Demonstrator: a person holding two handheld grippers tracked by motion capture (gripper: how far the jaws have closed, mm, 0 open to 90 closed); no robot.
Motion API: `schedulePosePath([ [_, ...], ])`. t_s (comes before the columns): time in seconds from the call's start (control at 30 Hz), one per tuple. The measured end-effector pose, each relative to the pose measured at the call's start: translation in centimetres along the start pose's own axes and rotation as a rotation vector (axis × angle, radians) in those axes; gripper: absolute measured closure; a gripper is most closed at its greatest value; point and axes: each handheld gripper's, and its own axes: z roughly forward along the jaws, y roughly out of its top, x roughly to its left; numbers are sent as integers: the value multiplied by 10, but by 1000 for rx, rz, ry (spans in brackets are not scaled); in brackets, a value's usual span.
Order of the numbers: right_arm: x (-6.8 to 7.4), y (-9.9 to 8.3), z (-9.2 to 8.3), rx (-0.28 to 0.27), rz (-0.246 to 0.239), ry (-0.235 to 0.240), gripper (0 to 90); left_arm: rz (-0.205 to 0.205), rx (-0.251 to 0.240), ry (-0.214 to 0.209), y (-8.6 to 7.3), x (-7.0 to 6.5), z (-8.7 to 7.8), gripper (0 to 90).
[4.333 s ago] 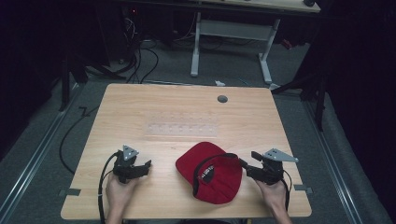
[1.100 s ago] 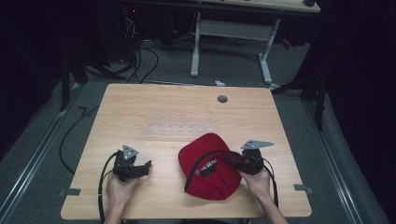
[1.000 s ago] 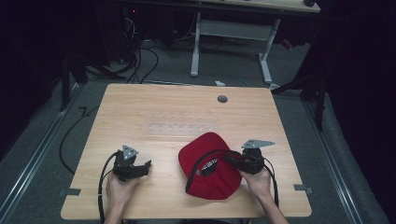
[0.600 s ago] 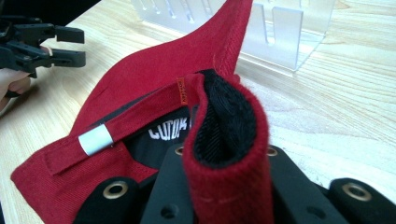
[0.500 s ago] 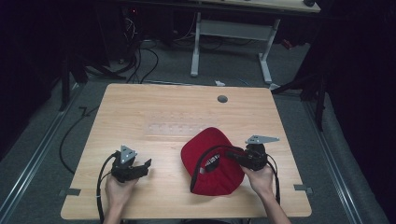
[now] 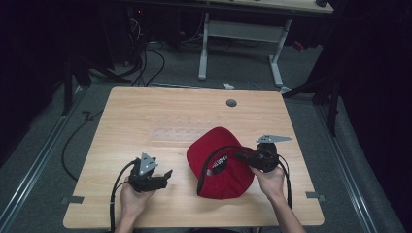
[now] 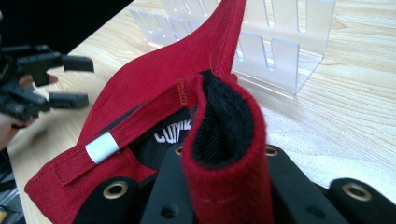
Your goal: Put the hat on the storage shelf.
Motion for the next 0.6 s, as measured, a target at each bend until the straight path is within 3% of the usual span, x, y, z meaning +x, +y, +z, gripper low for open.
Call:
schedulePosePath([
  [0.17,0,5,0,0,12,4,851,43,24,-27,-6,-18,6,227],
  [0.37,4,11,0,-8,21,12,851,62,36,-68,-11,-36,12,204],
  [0.6,9,21,2,-30,33,31,851,91,54,-96,-16,-49,18,165],
])
